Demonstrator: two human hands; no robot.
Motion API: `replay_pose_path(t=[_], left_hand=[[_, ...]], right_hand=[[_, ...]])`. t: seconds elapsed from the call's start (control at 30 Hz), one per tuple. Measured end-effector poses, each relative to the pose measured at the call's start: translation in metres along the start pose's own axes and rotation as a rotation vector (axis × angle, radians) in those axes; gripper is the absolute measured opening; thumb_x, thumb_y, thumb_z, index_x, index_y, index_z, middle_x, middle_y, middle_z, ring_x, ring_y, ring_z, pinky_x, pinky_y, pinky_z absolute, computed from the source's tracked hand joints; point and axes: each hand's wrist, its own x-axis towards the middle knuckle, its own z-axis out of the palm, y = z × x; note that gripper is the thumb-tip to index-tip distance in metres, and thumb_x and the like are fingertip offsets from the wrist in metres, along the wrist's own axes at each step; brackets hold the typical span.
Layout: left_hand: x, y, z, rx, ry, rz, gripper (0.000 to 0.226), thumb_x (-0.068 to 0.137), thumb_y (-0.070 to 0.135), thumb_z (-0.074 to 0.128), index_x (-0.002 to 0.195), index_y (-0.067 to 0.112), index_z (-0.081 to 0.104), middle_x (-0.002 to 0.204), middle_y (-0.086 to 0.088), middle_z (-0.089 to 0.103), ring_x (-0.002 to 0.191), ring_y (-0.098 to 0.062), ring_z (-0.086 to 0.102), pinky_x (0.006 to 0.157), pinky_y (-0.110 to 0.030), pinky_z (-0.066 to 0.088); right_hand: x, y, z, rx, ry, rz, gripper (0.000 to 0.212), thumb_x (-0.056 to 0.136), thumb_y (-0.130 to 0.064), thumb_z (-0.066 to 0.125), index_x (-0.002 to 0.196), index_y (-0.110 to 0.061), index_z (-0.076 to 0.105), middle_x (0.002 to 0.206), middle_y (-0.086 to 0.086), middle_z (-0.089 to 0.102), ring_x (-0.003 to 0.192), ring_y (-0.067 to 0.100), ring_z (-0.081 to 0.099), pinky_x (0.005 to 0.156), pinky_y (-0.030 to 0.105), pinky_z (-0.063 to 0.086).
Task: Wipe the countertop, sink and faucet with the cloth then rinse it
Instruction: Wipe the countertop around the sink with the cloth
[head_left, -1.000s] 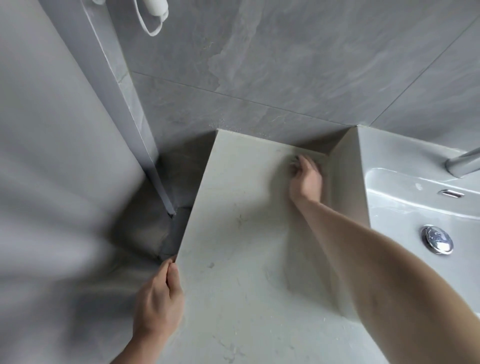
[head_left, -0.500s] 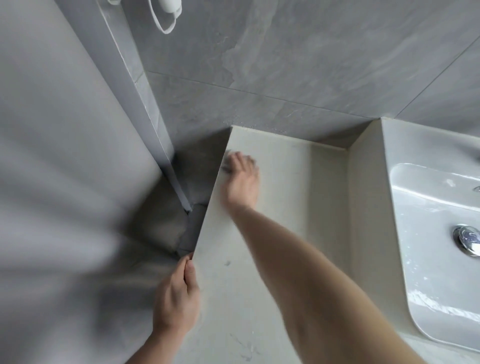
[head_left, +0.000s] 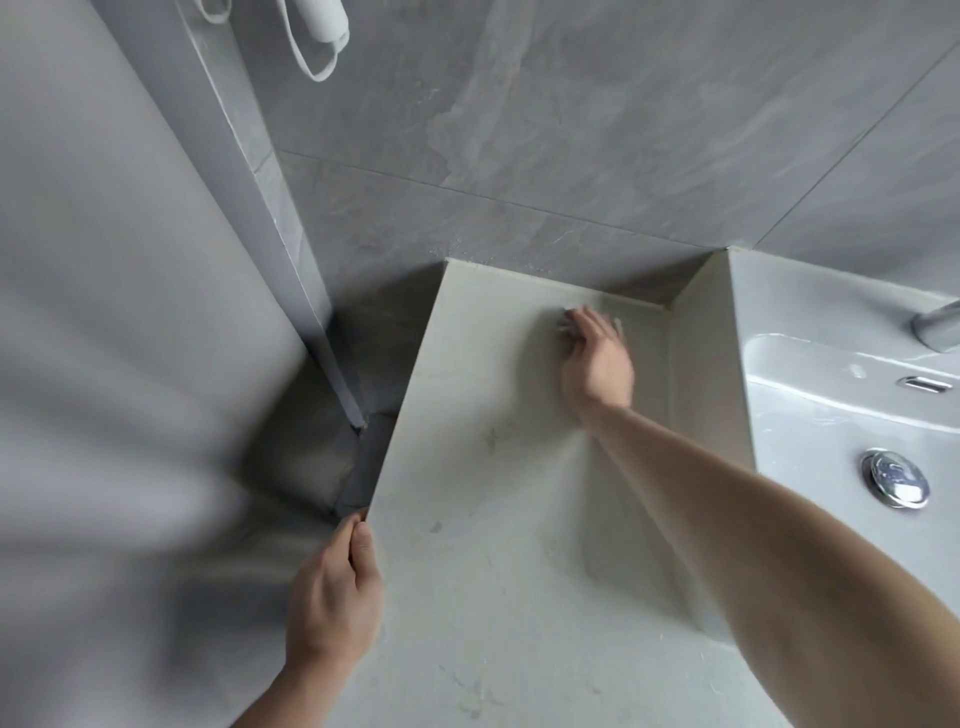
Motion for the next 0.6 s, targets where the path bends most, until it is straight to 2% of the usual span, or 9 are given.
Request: replay_pose_path(t=[0.07, 0.17, 0.27, 0.33, 0.47, 0.53, 0.6], left_hand=[[0.000, 0.000, 0.000, -0.004, 0.003, 0.014, 0.080, 0.094, 0.060, 0.014, 0.126, 0.008, 0.066, 0.120, -0.013, 0.075, 0.113, -0.039, 0.067, 0.092, -0.046, 0.053], [0.000, -0.001, 0.000, 0.005, 0.017, 0.041, 0.074, 0.094, 0.058, 0.015, 0.125, 0.013, 0.065, 0.116, -0.011, 0.075, 0.109, -0.039, 0.068, 0.089, -0.046, 0.053], [0.000, -0.001, -0.001, -0.010, 0.024, 0.056, 0.071, 0.095, 0.058, 0.015, 0.126, 0.018, 0.064, 0.115, -0.007, 0.076, 0.108, -0.037, 0.067, 0.088, -0.045, 0.054], [0.000, -0.002, 0.000, -0.002, 0.028, 0.062, 0.072, 0.094, 0.058, 0.014, 0.129, 0.018, 0.065, 0.116, -0.008, 0.076, 0.109, -0.038, 0.067, 0.088, -0.045, 0.053], [0.000, -0.001, 0.001, -0.005, 0.029, 0.065, 0.073, 0.093, 0.057, 0.014, 0.129, 0.018, 0.064, 0.116, -0.010, 0.076, 0.108, -0.039, 0.067, 0.087, -0.046, 0.052], [0.000, 0.000, 0.000, -0.006, 0.036, 0.068, 0.072, 0.093, 0.056, 0.016, 0.130, 0.018, 0.065, 0.115, -0.011, 0.076, 0.107, -0.040, 0.067, 0.086, -0.046, 0.052], [-0.001, 0.001, 0.000, -0.005, 0.046, 0.070, 0.069, 0.094, 0.054, 0.018, 0.130, 0.019, 0.065, 0.114, -0.012, 0.076, 0.106, -0.041, 0.067, 0.085, -0.046, 0.052]], right_hand=[[0.006, 0.030, -0.017, -0.054, 0.051, 0.093, 0.055, 0.086, -0.019, 0.038, 0.130, -0.007, 0.069, 0.142, 0.017, 0.063, 0.138, 0.036, 0.053, 0.122, 0.044, 0.032], [-0.012, 0.051, -0.013, -0.137, 0.090, 0.238, 0.053, 0.096, -0.011, 0.042, 0.147, -0.011, 0.053, 0.157, 0.010, 0.049, 0.146, 0.036, 0.039, 0.126, 0.041, 0.017], [-0.040, 0.028, 0.008, -0.164, 0.231, 0.357, 0.061, 0.085, -0.012, 0.049, 0.146, -0.018, 0.053, 0.154, 0.004, 0.050, 0.144, 0.033, 0.039, 0.125, 0.046, 0.015], [-0.047, 0.007, 0.021, -0.129, 0.264, 0.414, 0.064, 0.082, -0.013, 0.053, 0.145, -0.024, 0.053, 0.157, -0.001, 0.048, 0.148, 0.029, 0.035, 0.124, 0.050, 0.014], [-0.051, -0.009, 0.038, -0.104, 0.201, 0.363, 0.068, 0.084, -0.008, 0.053, 0.149, -0.024, 0.047, 0.161, -0.003, 0.041, 0.152, 0.026, 0.028, 0.123, 0.046, 0.003], [-0.050, -0.007, 0.037, -0.123, 0.198, 0.318, 0.066, 0.081, -0.009, 0.051, 0.146, -0.020, 0.050, 0.156, -0.001, 0.047, 0.148, 0.028, 0.035, 0.123, 0.046, 0.009], [-0.050, -0.011, 0.037, -0.121, 0.175, 0.178, 0.063, 0.072, -0.013, 0.045, 0.133, -0.015, 0.059, 0.139, 0.004, 0.059, 0.132, 0.034, 0.048, 0.119, 0.046, 0.023]])
